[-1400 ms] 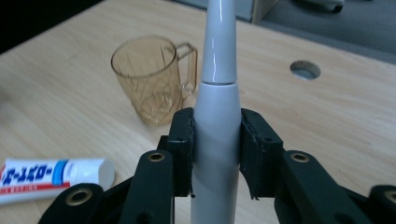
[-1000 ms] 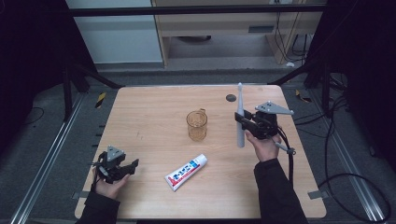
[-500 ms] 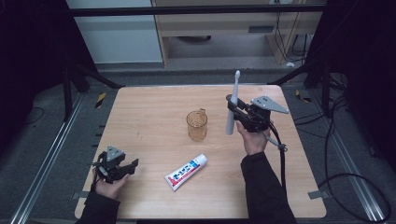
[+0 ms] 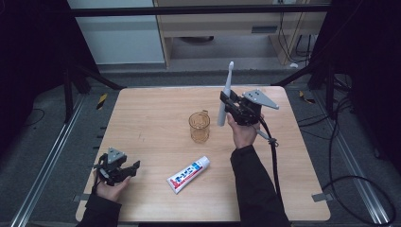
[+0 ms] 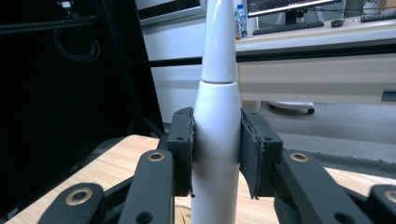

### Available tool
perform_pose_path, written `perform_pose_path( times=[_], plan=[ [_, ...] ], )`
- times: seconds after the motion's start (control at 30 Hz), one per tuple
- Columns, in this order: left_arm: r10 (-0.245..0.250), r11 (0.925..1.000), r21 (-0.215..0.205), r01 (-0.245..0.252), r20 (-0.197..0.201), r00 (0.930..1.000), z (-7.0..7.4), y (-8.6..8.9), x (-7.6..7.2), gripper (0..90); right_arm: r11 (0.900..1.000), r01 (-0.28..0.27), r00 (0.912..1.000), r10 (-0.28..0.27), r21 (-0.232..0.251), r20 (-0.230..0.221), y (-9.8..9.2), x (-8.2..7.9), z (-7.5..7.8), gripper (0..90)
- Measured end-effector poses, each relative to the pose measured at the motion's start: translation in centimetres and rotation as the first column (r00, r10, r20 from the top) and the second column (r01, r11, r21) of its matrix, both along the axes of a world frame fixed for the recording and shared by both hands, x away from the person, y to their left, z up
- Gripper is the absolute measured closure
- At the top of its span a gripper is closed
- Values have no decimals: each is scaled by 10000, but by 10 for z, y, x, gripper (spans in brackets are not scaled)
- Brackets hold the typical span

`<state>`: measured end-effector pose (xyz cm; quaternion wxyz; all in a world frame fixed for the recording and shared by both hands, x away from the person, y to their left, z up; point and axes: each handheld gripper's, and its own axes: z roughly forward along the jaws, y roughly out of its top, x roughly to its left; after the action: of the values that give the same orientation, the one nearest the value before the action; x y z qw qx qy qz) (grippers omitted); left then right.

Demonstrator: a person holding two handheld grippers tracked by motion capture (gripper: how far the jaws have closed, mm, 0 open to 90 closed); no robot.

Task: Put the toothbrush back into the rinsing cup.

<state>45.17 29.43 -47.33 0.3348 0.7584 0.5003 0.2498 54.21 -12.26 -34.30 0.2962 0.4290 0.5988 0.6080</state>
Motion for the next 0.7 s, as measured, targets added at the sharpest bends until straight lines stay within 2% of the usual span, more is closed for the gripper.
perform_pose_path(
  times=[0.43,0.7],
  plan=[
    [-3,10000,-44,3,0,10000,0,0,0,396,10000,57,9995,-55,-64,326,27,18,-1,673],
    [8,10000,-62,-8,-12,10000,0,1,1,396,10000,12,9996,-11,-8,282,38,26,-8,673]
  ],
)
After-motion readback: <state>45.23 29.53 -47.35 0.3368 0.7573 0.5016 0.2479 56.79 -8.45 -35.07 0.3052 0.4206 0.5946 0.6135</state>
